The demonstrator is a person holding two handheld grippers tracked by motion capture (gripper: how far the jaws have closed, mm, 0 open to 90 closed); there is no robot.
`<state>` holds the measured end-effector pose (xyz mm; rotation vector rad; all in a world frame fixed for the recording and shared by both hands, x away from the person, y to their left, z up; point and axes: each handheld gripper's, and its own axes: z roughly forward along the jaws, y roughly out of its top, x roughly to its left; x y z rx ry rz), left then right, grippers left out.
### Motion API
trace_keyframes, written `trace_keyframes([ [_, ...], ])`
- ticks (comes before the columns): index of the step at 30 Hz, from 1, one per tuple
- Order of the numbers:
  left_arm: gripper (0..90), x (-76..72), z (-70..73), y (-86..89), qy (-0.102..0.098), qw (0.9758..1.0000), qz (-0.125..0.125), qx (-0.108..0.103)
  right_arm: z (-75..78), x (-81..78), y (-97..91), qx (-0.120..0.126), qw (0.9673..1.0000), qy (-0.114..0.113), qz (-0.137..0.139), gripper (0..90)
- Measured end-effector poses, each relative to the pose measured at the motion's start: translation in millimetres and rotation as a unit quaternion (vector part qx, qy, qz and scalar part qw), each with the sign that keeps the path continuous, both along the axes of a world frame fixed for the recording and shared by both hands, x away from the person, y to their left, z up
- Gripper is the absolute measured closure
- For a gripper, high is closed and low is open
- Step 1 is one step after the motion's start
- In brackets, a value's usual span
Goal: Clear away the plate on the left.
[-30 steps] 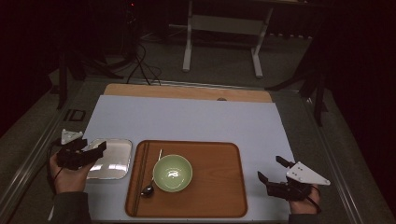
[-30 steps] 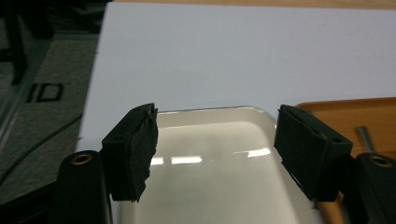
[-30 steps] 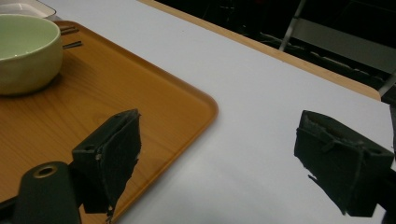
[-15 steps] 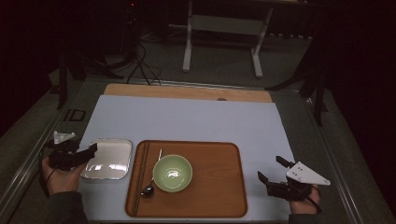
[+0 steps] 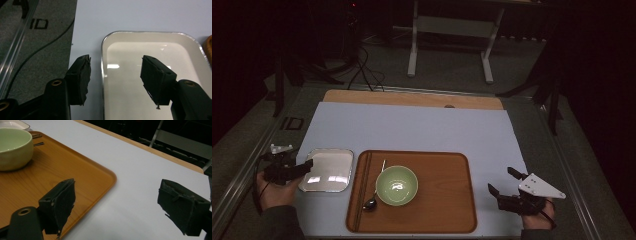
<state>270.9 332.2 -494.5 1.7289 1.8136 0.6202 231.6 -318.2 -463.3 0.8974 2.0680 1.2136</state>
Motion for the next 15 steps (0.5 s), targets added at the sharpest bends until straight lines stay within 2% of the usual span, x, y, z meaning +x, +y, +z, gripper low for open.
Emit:
trace_keyframes([
  [4, 42.4, 1.4, -5.4, 3.9, 0.012, 0.9999, 0.004, -0.001, 0.0, 0.0, 0.2, 0.000, 1.0000, 0.000, 0.000, 14.1],
  [15, 55.0, 5.5, -19.0, 11.2, 0.046, 0.9986, 0.003, -0.025, -0.1, 0.0, 0.4, 0.001, 1.0000, 0.001, 0.000, 14.1],
])
